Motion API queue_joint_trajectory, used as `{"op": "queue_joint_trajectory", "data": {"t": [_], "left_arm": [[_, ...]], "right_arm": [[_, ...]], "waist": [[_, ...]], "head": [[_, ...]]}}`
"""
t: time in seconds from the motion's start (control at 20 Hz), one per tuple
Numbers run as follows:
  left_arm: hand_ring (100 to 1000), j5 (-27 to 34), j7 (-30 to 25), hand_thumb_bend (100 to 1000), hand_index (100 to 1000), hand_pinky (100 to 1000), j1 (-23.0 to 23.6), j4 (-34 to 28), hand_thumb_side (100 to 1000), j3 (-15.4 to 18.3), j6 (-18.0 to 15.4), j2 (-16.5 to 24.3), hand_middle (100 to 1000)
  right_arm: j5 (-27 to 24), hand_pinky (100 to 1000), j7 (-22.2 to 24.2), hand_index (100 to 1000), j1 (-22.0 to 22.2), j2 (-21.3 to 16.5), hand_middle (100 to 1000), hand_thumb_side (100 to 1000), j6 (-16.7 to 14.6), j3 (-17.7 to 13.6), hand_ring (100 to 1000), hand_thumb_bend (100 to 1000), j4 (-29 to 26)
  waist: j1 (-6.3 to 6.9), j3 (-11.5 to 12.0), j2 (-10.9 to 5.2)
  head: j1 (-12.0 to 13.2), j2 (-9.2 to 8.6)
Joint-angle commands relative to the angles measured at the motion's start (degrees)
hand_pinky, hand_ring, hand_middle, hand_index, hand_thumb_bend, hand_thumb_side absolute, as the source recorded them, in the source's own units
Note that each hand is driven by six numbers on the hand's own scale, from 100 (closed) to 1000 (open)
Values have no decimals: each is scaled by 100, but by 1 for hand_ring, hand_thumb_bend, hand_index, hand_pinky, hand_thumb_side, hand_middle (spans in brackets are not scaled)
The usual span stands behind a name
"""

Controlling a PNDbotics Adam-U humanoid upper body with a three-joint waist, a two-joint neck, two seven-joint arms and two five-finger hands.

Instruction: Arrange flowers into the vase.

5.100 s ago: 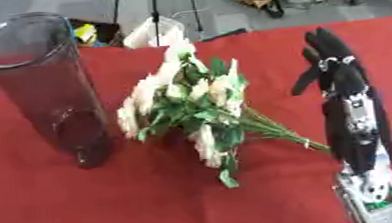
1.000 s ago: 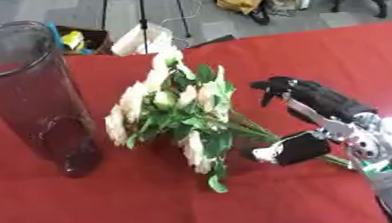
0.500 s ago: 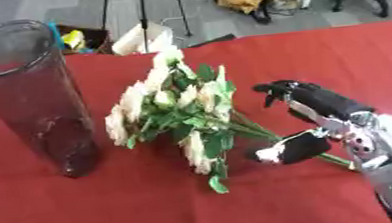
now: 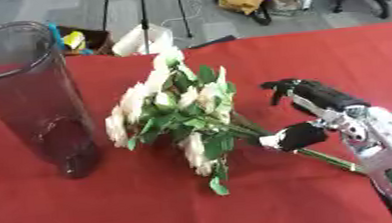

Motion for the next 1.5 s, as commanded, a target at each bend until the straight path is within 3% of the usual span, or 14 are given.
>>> {"op": "queue_joint_trajectory", "data": {"t": [0.05, 0.65, 1.5], "left_arm": [[485, -11, -12, 152, 789, 610, -40, -105, 1000, -43, -7, 25, 665], [484, -12, -45, 152, 789, 611, -53, -105, 1000, -49, 15, 25, 665], [481, -26, -93, 150, 786, 611, -45, -105, 1000, -64, 18, -1, 660]], "right_arm": [[-39, 1000, 17, 1000, 8, -143, 636, 602, -71, -5, 1000, 531, -111], [-31, 1000, 21, 993, 165, -30, 569, 608, -132, -34, 1000, 538, -628], [134, 1000, 41, 1000, -14, 67, 646, 593, -210, 106, 1000, 519, -21]], "waist": [[-15, 7, -107], [-24, -6, -94], [-15, 19, -8]], "head": [[6, -41], [27, -51], [-17, -111]]}}
